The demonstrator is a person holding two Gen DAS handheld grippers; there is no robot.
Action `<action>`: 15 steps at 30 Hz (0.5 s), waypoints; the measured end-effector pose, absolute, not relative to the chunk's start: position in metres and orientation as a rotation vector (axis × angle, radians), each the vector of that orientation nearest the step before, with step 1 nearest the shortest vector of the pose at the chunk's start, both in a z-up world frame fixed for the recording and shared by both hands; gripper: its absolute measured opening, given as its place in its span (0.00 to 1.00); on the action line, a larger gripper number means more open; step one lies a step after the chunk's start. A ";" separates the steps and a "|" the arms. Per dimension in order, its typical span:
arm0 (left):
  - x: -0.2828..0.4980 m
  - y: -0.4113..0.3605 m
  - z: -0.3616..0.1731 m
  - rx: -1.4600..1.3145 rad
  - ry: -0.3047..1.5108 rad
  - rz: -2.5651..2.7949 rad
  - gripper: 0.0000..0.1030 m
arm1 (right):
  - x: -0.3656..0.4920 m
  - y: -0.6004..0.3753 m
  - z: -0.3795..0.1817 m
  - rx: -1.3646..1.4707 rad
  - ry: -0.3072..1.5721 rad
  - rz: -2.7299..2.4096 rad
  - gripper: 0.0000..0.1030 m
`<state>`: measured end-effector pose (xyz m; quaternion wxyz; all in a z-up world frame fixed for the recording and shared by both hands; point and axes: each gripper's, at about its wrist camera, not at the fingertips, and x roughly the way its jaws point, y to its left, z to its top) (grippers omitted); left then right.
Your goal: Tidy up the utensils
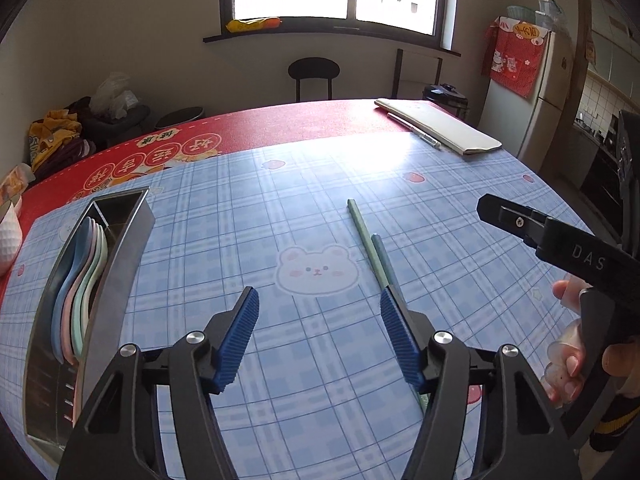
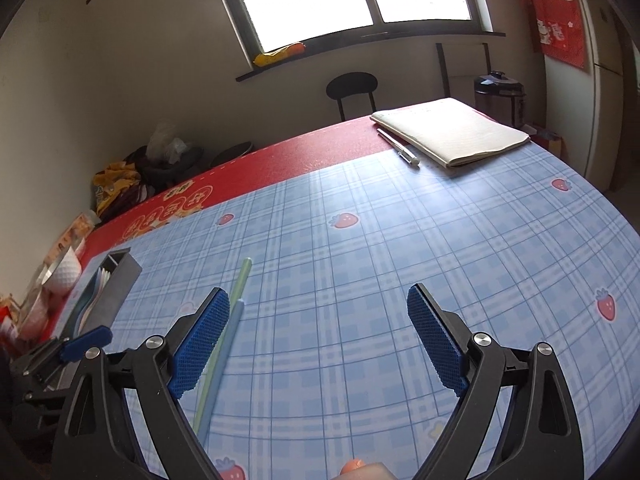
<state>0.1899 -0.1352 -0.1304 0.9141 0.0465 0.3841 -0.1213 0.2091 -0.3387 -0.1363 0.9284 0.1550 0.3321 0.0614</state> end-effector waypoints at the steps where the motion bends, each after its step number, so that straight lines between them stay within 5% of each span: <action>1: 0.192 -0.139 -0.133 0.101 0.805 -0.254 0.55 | 0.210 -0.340 -0.137 0.322 0.688 0.124 0.85; 15: 0.207 -0.164 -0.156 0.183 0.887 -0.289 0.46 | 0.213 -0.356 -0.145 0.412 0.719 0.100 0.85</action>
